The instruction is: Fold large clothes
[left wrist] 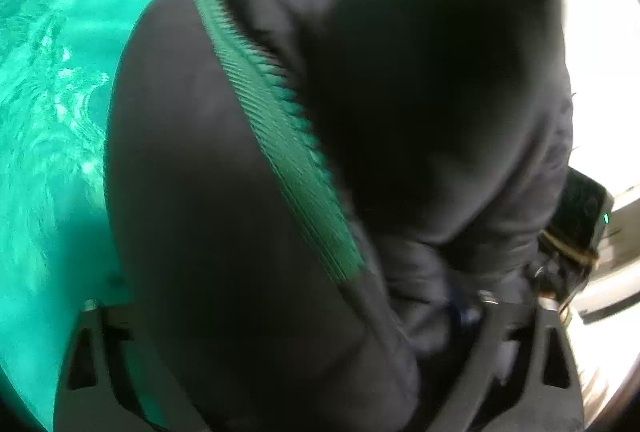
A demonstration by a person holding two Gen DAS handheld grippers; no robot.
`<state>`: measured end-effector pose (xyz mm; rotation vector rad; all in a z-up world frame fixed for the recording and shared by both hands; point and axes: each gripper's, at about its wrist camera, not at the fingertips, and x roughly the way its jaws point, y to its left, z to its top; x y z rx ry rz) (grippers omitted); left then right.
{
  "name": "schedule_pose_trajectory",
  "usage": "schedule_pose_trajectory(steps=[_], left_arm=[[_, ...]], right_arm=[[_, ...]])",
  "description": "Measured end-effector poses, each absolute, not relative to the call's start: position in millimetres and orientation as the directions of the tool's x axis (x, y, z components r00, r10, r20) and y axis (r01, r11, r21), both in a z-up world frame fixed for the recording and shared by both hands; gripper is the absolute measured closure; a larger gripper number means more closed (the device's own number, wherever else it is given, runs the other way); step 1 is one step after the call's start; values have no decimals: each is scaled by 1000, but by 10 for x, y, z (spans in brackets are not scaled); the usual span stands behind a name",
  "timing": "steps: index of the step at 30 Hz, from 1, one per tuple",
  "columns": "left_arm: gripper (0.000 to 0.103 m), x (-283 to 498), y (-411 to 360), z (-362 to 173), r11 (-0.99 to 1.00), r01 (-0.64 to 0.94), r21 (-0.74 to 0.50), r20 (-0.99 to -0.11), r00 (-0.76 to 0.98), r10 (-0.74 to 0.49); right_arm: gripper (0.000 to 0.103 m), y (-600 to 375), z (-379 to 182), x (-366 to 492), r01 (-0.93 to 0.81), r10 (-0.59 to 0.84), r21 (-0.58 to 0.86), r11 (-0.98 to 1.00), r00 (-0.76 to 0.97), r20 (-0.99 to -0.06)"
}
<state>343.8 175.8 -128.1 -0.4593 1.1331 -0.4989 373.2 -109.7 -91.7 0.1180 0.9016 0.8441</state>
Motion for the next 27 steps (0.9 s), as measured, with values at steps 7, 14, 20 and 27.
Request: schedule_pose_trajectory(steps=[7, 14, 20, 27], left_arm=[[30, 2911, 1827, -692, 793, 184, -580, -617, 537, -575], [20, 3519, 1591, 196, 856, 251, -451, -600, 626, -499], [3, 4016, 1455, -446, 957, 88, -276, -788, 549, -277], [6, 3384, 1251, -446, 975, 92, -203, -751, 625, -215]], right_arm=[[27, -979, -292, 3199, -715, 744, 291, 636, 468, -478], [18, -1321, 141, 3946, -667, 775, 401, 628, 493, -394], [0, -1719, -212, 4336, -386, 525, 357, 851, 602, -601], [0, -1806, -171, 3603, -324, 357, 174, 930, 677, -644]])
